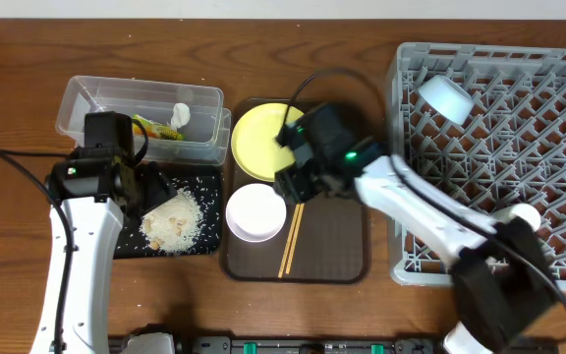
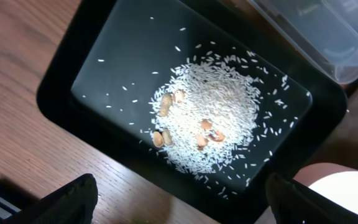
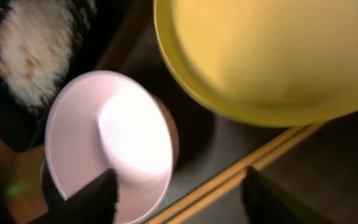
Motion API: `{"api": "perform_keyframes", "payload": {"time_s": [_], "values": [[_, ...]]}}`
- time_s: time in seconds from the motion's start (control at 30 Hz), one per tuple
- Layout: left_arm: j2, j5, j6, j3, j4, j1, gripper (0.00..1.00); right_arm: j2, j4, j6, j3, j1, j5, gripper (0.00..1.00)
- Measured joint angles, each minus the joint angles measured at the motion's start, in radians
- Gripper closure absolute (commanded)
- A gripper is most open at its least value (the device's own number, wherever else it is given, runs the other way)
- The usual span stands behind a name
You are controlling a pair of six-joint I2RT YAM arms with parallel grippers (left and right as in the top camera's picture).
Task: Sort waste into correct bins and load items into the dishwasher rack
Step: 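Grasp the pink-white bowl with the right gripper and lift, then carry the pink-white bowl into the dish rack and release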
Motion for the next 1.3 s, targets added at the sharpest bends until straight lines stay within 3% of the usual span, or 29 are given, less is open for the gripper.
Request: {"api": "perform_keyframes", "payload": {"time_s": [0.13, 0.33, 0.53, 0.7, 0.97, 1.3], "values": [[0.0, -0.002, 0.0, 0.0, -0.001, 0.001, 0.11, 0.082, -0.001, 0.042, 0.0, 0.034, -0.001, 0.58], [0.0, -0.003, 0.0, 0.0, -0.002, 0.002, 0.11, 0.111, 0.001, 0.077, 0.0, 0.042, 0.034, 0.88], [0.0, -0.002, 0.0, 0.0, -0.007, 0.002, 0.11, 0.109, 0.0, 0.1, 0.0, 0.027, 0.073, 0.99], [0.0, -0.003, 0.0, 0.0, -0.008, 0.002, 0.11, 0.037, -0.004, 0.102, -0.001, -0.038, 0.092, 0.99], [0.0, -0.003, 0.0, 0.0, -0.008, 0.002, 0.11, -0.304, 0.001, 0.047, 0.0, -0.272, 0.242, 0.99], [0.0, -0.003, 0.0, 0.0, -0.002, 0.002, 0.11, -0.394, 0.104, -0.176, 0.0, -0.515, 0.882, 0.99]]}}
